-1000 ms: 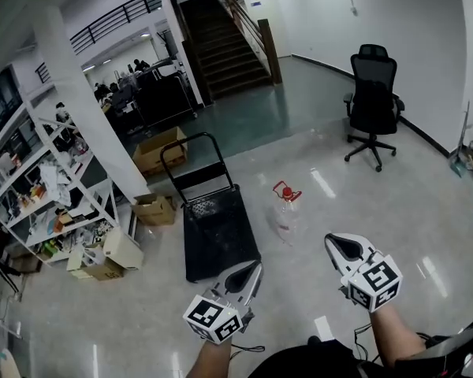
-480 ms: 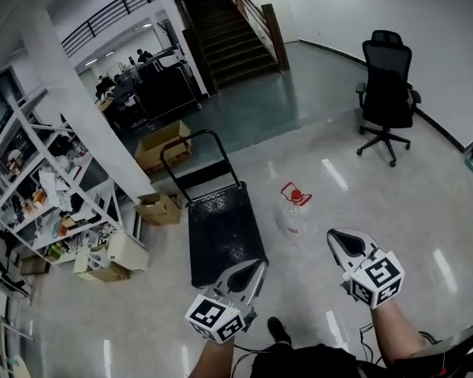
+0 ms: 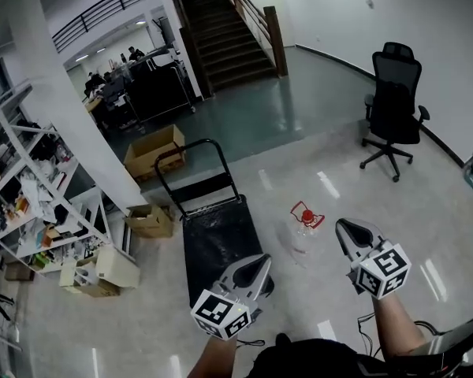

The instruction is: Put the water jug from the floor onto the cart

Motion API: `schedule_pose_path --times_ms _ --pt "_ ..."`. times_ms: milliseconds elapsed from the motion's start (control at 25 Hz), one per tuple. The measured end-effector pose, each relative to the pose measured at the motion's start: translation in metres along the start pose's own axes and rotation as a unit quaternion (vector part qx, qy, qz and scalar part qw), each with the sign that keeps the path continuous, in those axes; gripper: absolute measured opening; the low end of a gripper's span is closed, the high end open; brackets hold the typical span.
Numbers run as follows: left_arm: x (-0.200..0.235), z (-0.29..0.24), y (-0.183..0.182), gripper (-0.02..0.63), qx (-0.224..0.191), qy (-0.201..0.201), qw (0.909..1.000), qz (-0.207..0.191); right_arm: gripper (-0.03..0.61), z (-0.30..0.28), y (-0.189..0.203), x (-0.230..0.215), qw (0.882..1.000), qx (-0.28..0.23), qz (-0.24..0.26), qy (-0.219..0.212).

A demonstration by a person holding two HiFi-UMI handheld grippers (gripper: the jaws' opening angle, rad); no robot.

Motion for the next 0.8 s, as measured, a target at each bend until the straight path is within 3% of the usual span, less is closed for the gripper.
schedule_pose_path --times_ms 200,440,800 --pt "0.074 -0.023 0.001 0.002 -0.003 0.007 1.0 -0.001 0.003 -0.07 0.001 -0.001 1.0 0.004 0.0 0.009" --pt "0.126 -0.073 0.006 0.0 -0.005 0.022 0.9997 0.003 0.003 -0.13 0.005 -0.027 1.0 0.017 -0.001 0.001" --pt "0.21 -0.19 0.016 0.002 -0.012 -0.022 0.9989 0.039 0.003 -0.239 0.024 -0.143 0.999 0.012 -0.026 -0.022"
Point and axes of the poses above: the fingertips, and each gripper's own axes: z backward along the fingers, x to its left, y out of its underside, the point moved 9 cm from there along z, backward along the fingers, and after that the axes turned 1 degree about -z, right-handed, at the moved point
